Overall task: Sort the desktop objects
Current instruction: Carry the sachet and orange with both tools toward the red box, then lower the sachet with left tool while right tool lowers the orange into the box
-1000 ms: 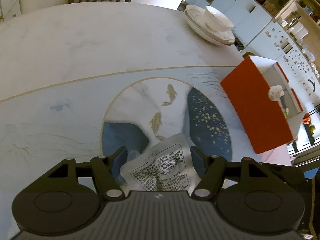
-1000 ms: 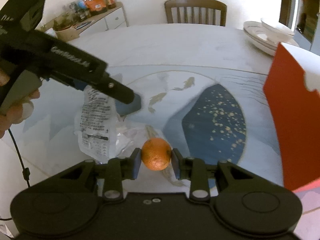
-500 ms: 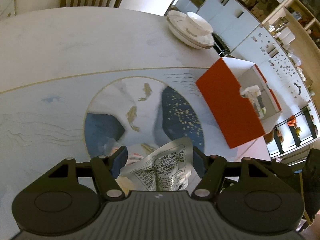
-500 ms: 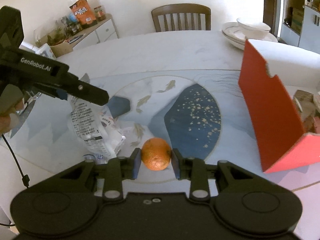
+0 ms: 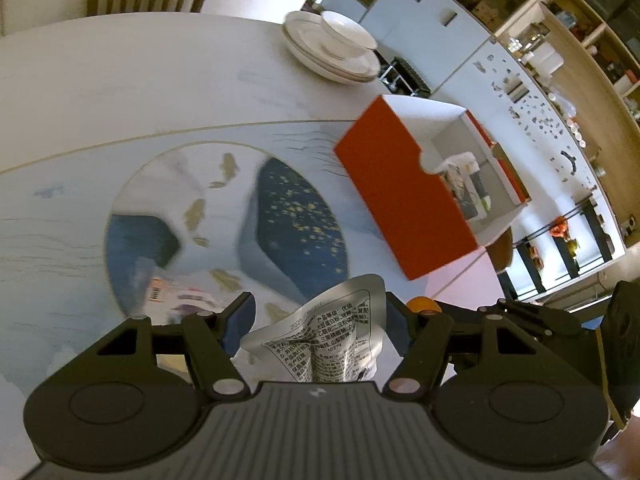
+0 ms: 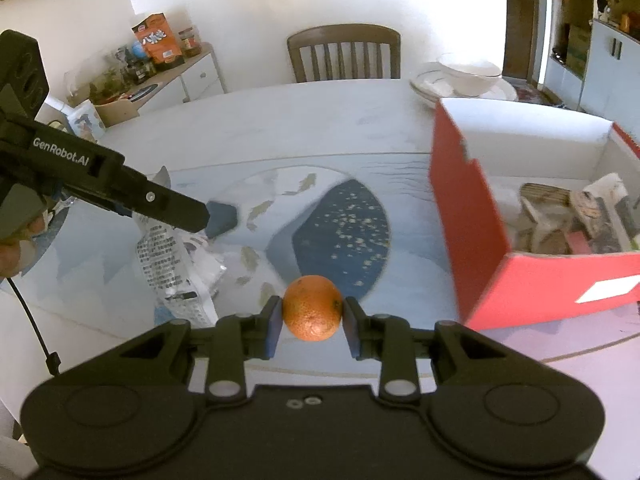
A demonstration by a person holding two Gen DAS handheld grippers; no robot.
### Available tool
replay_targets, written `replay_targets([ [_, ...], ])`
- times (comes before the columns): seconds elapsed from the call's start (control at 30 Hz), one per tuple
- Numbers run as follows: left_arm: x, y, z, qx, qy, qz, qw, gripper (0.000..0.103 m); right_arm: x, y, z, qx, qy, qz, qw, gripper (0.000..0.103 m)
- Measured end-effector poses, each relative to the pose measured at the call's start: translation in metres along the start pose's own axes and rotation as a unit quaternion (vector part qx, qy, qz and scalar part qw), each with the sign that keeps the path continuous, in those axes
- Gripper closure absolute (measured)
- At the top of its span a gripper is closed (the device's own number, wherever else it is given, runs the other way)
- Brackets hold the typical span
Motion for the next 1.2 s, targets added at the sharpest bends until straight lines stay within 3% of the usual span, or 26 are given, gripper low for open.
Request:
replay_targets([
  [0.4,-0.013,0.021,0.062,0.028,0.024,-0.005,0.9993,0.035,0.002,-0.033,0.053,0.017,0.014,0.003,1.0,0.072],
  [0.77,-0.043,0.037,0.13,0.051,0.044,0.016,0.9976,0.035,-0.014,-0.066,0.113,0.029,0.022,0.027,0.999,0.072],
  [1.2,-0.085,0.058,0.188,0.045,0.07,0.036,0.9959,0.035,-0.044,-0.084,0.174,0.03,0.004,0.052,0.998,0.072],
])
Point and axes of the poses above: each gripper's, at about its wrist camera, not at the fingertips, and y roughly the way its jaws point, z to its right, x to its underside, the point moved 8 cm from there along y, roughly the way its jaws point, and after that the axes turned 6 degrees about y, right-handed, at the moved point
